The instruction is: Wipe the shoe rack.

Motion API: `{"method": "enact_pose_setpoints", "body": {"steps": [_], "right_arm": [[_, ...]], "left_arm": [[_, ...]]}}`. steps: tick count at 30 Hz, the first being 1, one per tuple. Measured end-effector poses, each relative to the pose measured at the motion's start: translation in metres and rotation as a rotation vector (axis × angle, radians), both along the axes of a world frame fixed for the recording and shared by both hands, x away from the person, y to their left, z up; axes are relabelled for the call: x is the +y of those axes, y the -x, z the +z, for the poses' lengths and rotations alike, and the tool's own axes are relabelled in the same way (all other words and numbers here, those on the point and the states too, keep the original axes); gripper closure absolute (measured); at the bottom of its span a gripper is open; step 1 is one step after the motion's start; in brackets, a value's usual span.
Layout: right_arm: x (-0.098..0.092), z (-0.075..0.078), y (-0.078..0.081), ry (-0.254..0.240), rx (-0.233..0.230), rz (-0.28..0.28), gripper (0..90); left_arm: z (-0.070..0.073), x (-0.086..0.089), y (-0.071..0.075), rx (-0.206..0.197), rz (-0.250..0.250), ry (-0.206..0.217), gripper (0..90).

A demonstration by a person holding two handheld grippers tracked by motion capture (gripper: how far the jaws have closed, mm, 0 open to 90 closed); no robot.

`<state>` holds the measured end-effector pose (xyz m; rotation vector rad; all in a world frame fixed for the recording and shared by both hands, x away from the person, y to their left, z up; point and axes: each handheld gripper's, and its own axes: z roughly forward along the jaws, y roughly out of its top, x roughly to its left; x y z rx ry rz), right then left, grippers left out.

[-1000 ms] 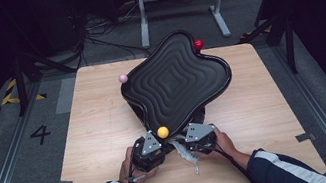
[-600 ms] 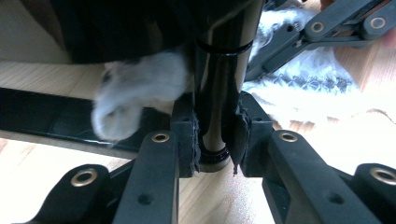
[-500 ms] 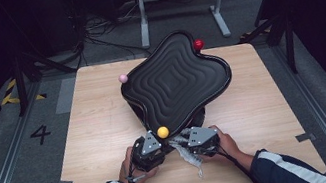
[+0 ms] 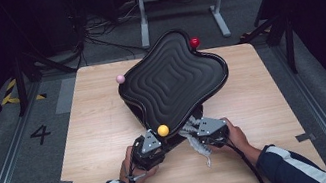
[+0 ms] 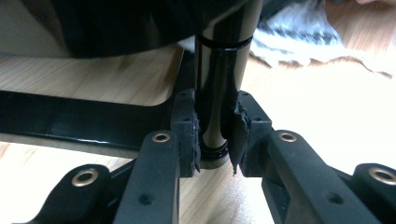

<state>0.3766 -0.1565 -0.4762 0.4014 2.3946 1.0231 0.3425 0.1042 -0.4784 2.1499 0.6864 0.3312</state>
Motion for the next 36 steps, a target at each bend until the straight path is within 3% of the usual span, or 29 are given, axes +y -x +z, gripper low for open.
{"method": "enact_pose_setpoints", "body": {"steps": [4, 6, 9, 13, 24, 31, 33, 36], "right_arm": [[-0.007, 0.0, -0.008, 0.01, -0.016, -0.046, 77.4], [-0.014, 0.0, -0.017, 0.025, -0.032, -0.1, 77.6], [-0.022, -0.001, -0.028, 0.016, -0.023, -0.162, 77.8], [-0.026, -0.001, -0.034, 0.001, -0.01, -0.186, 77.9], [-0.009, 0.002, -0.016, 0.004, -0.01, -0.111, 78.0], [0.018, 0.001, 0.003, -0.004, -0.004, -0.015, 78.1], [0.033, 0.001, 0.01, -0.012, 0.0, 0.029, 78.1], [0.04, 0.0, 0.013, -0.02, 0.005, 0.042, 78.1]], "left_arm": [[0.0, 0.0, 0.0, 0.001, -0.001, 0.0, 73.3], [0.0, 0.0, 0.0, -0.001, -0.007, 0.001, 73.3], [0.0, 0.0, 0.0, 0.002, -0.007, 0.003, 73.3], [0.0, 0.0, -0.001, 0.005, -0.007, 0.004, 73.4], [0.0, 0.0, -0.001, 0.007, -0.009, 0.003, 73.4], [0.0, 0.0, -0.001, 0.009, -0.011, 0.005, 73.4], [0.0, 0.0, -0.001, 0.01, -0.009, 0.003, 73.4], [0.0, 0.0, -0.001, 0.007, -0.011, 0.004, 73.4]]}}
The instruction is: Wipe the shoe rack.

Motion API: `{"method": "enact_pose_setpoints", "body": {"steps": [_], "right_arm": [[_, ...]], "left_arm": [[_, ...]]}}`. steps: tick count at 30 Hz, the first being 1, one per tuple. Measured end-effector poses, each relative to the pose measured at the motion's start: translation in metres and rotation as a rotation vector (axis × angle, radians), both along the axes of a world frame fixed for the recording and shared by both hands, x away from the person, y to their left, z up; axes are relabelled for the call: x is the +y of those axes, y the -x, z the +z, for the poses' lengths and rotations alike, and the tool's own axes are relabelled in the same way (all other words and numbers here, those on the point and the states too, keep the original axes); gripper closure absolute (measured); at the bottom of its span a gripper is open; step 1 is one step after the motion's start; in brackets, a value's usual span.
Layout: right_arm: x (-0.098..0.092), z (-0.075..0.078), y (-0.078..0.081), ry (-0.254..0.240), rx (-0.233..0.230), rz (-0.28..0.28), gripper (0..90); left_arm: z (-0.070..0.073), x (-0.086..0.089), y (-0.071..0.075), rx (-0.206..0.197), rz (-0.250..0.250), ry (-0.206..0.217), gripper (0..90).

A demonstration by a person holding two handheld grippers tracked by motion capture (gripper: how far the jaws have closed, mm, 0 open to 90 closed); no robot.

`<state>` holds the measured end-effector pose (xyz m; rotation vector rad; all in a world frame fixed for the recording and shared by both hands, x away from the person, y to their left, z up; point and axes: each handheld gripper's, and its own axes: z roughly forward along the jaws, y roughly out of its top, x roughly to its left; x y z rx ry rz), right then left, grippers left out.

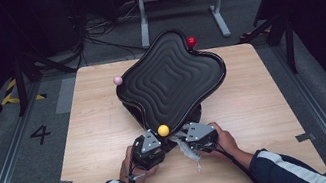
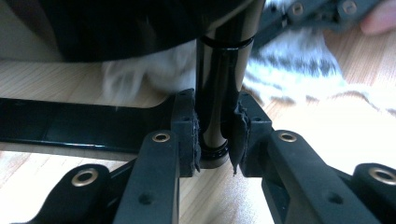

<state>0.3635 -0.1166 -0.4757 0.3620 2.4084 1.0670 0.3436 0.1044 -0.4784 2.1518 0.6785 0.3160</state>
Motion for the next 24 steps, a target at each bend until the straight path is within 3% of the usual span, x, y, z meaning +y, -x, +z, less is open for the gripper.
{"method": "enact_pose_setpoints", "body": {"steps": [6, 17, 19, 24], "right_arm": [[0.016, -0.001, 0.006, -0.018, 0.005, 0.038, 78.1], [0.012, -0.001, 0.004, -0.009, -0.013, 0.052, 78.1], [0.009, -0.001, 0.003, -0.006, -0.012, 0.044, 78.1], [-0.014, -0.001, -0.014, 0.014, -0.031, -0.04, 78.1]], "left_arm": [[0.0, 0.0, 0.0, -0.001, 0.001, 0.002, 73.4], [0.0, 0.0, 0.0, -0.001, 0.003, -0.003, 73.3], [0.0, 0.0, 0.0, 0.0, 0.001, 0.001, 73.3], [0.0, 0.0, 0.0, 0.002, 0.002, 0.001, 73.2]]}}
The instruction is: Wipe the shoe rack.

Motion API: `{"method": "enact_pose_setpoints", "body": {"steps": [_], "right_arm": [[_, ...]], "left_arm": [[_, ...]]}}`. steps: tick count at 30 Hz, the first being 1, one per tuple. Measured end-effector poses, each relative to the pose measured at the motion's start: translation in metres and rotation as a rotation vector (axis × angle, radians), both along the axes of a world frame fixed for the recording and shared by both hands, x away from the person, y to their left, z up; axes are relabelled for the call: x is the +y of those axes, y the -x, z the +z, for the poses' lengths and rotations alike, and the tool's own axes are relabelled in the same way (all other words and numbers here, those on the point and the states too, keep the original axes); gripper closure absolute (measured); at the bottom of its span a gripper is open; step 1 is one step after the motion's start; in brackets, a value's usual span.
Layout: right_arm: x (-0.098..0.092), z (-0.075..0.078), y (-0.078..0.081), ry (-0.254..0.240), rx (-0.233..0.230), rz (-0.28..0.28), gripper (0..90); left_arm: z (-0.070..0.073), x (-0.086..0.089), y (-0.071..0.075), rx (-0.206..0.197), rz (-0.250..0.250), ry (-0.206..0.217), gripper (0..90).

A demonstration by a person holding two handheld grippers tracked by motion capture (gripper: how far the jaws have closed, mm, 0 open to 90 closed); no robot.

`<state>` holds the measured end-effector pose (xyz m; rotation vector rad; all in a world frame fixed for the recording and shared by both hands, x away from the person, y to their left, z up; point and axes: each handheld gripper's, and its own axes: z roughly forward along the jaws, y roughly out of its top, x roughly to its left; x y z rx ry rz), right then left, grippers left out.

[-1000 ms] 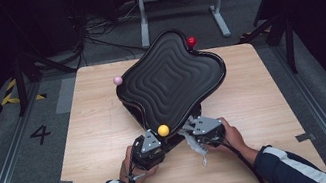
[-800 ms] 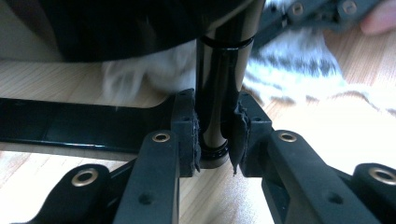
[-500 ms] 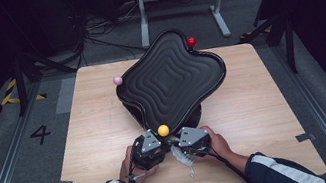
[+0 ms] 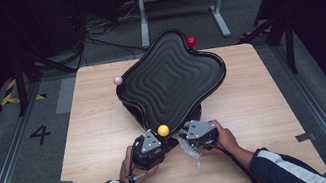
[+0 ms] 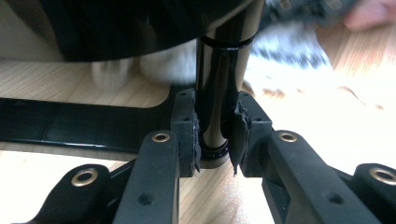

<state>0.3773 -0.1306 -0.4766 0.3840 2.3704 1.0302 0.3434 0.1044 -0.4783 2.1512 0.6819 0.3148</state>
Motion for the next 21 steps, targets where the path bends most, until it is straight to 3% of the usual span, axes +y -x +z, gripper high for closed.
{"method": "enact_pose_setpoints", "body": {"steps": [7, 12, 17, 20, 21], "right_arm": [[-0.038, 0.0, -0.031, -0.001, 0.006, -0.138, 78.1], [-0.051, 0.002, -0.043, -0.004, 0.033, -0.183, 78.2], [-0.047, 0.002, -0.041, 0.01, 0.02, -0.177, 78.5], [-0.035, 0.002, -0.031, -0.002, 0.032, -0.103, 78.5], [-0.035, 0.002, -0.031, -0.002, 0.032, -0.103, 78.5]], "left_arm": [[0.0, 0.0, -0.001, -0.004, -0.001, 0.004, 73.1], [0.0, 0.0, -0.001, 0.002, 0.001, 0.007, 73.2], [0.0, 0.0, -0.002, 0.007, 0.001, 0.008, 73.3], [0.0, 0.0, -0.002, 0.008, 0.0, 0.009, 73.2], [0.0, 0.0, -0.002, 0.008, 0.0, 0.008, 73.2]]}}
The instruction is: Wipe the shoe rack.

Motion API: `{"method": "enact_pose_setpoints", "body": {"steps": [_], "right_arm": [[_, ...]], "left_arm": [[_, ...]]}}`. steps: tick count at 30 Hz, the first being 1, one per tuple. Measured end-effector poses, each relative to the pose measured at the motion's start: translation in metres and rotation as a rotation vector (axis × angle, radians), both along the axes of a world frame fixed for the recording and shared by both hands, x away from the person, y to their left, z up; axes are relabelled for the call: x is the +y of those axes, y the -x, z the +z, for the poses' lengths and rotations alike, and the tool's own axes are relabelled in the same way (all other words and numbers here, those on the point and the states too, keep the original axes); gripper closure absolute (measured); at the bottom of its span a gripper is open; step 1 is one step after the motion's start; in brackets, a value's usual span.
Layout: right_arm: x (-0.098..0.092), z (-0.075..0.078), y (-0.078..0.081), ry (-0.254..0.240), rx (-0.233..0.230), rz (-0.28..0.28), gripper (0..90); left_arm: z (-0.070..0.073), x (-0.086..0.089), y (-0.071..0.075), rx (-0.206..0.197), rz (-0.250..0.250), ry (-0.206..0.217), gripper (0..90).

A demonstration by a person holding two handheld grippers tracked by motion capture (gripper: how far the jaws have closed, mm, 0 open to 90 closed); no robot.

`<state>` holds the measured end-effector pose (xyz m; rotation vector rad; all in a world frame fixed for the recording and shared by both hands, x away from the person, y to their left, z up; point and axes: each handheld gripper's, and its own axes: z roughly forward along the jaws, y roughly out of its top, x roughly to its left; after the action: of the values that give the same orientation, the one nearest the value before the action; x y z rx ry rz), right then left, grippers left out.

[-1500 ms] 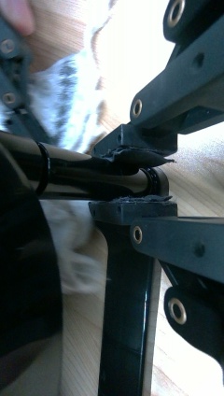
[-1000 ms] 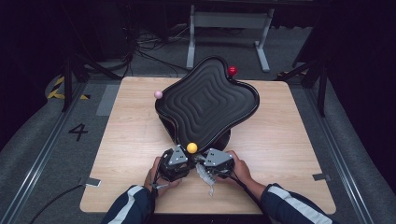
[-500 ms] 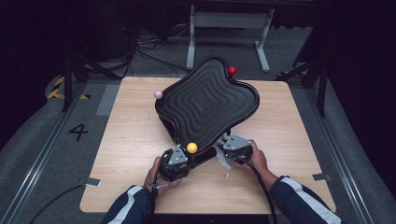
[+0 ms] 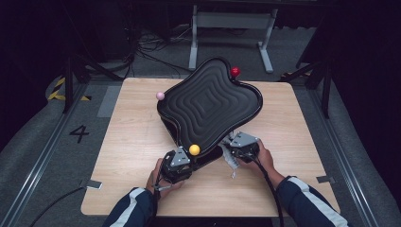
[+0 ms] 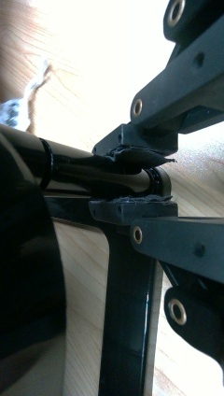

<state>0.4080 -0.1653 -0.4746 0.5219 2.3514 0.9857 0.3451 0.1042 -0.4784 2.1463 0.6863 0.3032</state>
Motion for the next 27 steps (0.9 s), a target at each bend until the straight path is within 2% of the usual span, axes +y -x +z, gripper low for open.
{"method": "enact_pose_setpoints", "body": {"steps": [4, 12, 18, 20, 22, 27], "right_arm": [[0.018, 0.001, 0.015, -0.014, 0.029, 0.092, 78.5], [0.039, 0.001, 0.028, -0.038, 0.056, 0.155, 78.5], [0.041, 0.001, 0.031, -0.026, 0.041, 0.167, 78.1], [0.039, 0.001, 0.03, -0.009, 0.018, 0.164, 78.0], [0.033, 0.001, 0.026, 0.004, 0.006, 0.133, 78.1], [0.003, 0.0, 0.002, 0.011, -0.01, 0.005, 78.2]], "left_arm": [[0.0, 0.0, 0.0, 0.0, 0.0, 0.006, 72.9], [0.0, -0.001, -0.001, -0.002, 0.003, 0.001, 72.3], [0.0, -0.001, -0.001, -0.002, 0.003, 0.0, 72.3], [0.0, -0.001, -0.001, -0.003, 0.003, 0.0, 72.3], [0.0, -0.001, -0.001, -0.003, 0.003, 0.0, 72.3], [0.0, -0.001, -0.001, -0.002, 0.001, 0.0, 72.3]]}}
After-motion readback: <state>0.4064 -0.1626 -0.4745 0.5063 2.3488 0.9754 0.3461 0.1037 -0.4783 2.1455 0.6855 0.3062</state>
